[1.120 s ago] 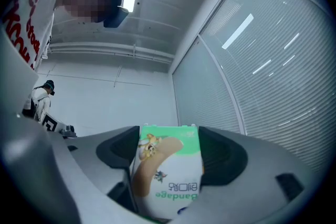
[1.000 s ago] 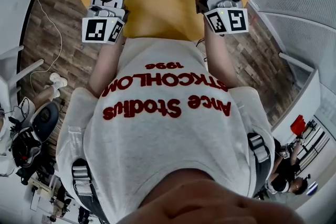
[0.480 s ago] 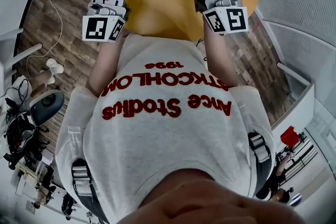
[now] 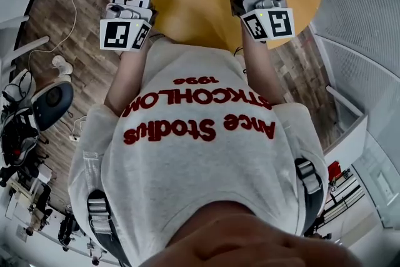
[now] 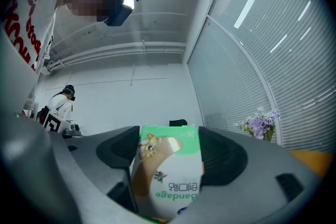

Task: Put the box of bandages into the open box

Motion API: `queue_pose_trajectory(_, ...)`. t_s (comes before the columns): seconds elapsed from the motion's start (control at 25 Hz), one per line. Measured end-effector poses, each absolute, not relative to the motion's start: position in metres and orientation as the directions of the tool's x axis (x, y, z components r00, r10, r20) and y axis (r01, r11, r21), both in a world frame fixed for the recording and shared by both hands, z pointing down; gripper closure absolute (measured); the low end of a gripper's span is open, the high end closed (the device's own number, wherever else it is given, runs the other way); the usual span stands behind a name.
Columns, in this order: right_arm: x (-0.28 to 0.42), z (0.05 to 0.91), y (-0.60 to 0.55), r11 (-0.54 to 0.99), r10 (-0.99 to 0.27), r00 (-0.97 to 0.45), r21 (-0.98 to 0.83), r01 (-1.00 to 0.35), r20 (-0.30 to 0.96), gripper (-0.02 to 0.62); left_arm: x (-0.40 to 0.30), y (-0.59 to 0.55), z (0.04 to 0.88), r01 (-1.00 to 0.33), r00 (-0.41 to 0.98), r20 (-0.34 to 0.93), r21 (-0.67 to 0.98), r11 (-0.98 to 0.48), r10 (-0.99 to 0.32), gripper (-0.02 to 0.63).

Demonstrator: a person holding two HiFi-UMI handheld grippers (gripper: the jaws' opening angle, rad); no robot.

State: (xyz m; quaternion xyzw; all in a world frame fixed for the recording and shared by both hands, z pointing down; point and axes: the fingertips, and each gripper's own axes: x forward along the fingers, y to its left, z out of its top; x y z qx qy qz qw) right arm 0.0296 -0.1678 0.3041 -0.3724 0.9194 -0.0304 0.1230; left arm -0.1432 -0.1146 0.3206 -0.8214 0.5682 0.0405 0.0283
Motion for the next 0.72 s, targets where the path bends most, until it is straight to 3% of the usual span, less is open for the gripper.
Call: queue_pose_trajectory(0.72,-0.023,0.426,-0.216,0.717,-0.642,-0.765,-0.308,-0.626,0.059,0.236,-0.17,-0.135,0.386,-0.95,0.297,-0.01,0.102,-0.296,-0.955,0.6)
